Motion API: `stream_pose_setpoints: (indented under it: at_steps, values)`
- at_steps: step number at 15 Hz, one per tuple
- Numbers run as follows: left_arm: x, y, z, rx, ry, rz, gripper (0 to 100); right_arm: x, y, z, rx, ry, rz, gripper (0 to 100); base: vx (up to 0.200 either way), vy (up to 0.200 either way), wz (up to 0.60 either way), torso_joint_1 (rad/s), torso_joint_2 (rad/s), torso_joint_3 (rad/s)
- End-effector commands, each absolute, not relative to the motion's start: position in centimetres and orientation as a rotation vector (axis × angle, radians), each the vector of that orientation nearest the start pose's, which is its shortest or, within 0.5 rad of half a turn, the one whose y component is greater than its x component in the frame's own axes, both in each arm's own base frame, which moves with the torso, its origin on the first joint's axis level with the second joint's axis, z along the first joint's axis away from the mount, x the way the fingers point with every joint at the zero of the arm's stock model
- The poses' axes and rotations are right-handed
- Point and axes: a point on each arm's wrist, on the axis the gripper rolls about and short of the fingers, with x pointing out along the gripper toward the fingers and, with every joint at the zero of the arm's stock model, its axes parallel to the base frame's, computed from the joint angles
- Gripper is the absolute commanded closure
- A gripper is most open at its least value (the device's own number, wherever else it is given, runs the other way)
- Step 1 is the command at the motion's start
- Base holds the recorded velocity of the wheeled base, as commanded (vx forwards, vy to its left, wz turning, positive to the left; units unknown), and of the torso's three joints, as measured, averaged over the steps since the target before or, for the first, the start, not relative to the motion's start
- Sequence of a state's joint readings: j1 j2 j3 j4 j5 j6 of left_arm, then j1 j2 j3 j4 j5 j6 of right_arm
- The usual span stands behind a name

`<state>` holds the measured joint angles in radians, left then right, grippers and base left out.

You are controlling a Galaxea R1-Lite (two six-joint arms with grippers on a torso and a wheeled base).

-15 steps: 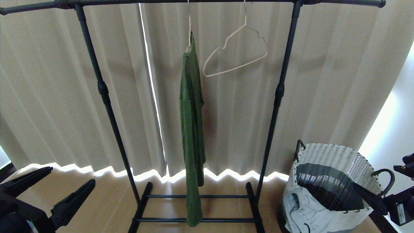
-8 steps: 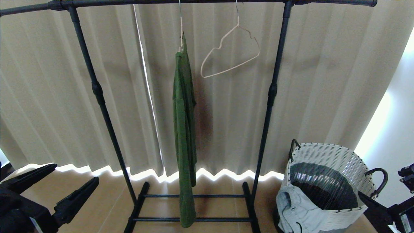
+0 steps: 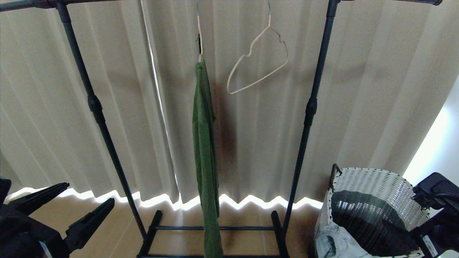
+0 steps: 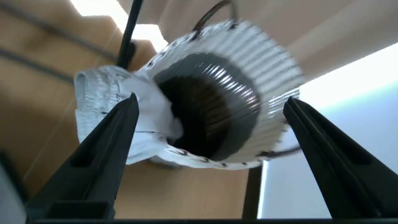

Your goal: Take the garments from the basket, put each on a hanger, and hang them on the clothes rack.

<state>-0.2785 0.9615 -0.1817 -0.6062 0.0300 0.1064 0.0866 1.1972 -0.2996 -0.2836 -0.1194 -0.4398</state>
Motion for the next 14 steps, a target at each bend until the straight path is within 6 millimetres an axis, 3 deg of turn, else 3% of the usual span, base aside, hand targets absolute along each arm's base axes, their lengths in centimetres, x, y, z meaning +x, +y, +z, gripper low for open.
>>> stream_pose_setpoints:
  at_steps: [1, 7, 11, 14]
  values:
    - [10.3, -3.0, 16.0, 0.13, 0.158, -0.27, 0, 15.7, 1.9, 11.5, -0.516, 0.731, 0.177, 0, 0.0, 0.0, 0.0, 0.0, 0.0, 0.0]
    - [12.0, -3.6, 16.5, 0.11, 0.189, -0.271, 0, 17.2, 5.3, 7.2, -0.617, 0.936, 0.381, 0, 0.0, 0.0, 0.0, 0.0, 0.0, 0.0]
    - [12.0, -3.6, 16.4, 0.111, 0.193, -0.271, 0, 18.6, 6.5, 3.8, -0.666, 1.065, 0.385, 0, 0.0, 0.0, 0.0, 0.0, 0.0, 0.0]
    - [12.0, -3.5, 16.3, 0.111, 0.196, -0.271, 0, 19.3, 7.0, 3.0, -0.671, 1.057, 0.349, 0, 0.0, 0.0, 0.0, 0.0, 0.0, 0.0]
